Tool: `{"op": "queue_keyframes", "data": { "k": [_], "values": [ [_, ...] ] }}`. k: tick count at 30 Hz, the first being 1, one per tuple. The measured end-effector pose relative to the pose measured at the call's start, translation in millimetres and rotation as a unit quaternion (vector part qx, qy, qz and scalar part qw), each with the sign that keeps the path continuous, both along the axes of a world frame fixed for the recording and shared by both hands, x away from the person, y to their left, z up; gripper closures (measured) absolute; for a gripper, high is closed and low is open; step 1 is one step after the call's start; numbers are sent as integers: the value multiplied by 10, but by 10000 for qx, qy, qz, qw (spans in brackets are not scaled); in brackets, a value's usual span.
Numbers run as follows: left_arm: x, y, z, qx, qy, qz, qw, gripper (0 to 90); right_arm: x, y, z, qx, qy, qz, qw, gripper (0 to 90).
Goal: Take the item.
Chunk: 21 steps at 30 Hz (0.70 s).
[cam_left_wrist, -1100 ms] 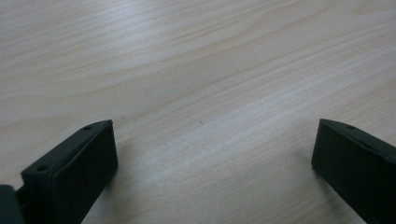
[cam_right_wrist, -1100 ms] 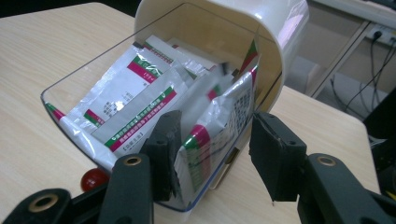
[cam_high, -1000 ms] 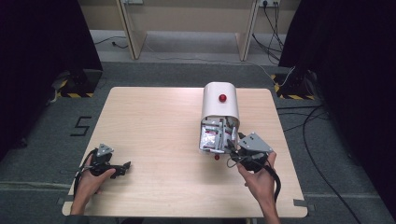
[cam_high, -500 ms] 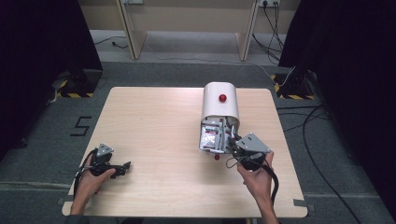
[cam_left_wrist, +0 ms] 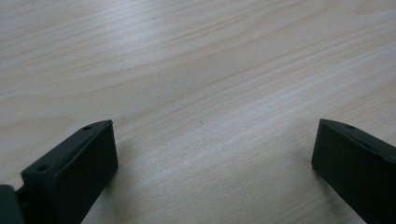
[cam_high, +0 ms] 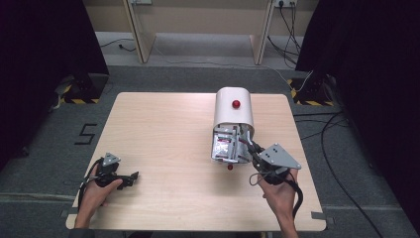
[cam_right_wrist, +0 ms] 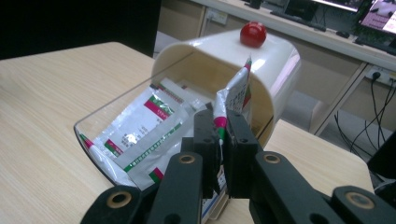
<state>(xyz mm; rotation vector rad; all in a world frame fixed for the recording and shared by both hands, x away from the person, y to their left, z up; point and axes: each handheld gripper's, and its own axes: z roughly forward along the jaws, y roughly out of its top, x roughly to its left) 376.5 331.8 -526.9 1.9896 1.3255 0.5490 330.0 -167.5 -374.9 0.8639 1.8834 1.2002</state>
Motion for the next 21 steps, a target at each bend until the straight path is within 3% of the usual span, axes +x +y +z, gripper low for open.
{"op": "queue_keyframes", "data": {
  "k": [21],
  "values": [
    [-1,0,-1,-1,-4,-1,10000,0,-127,-185,122,310,-125,38,9994,857]
  ]
}}
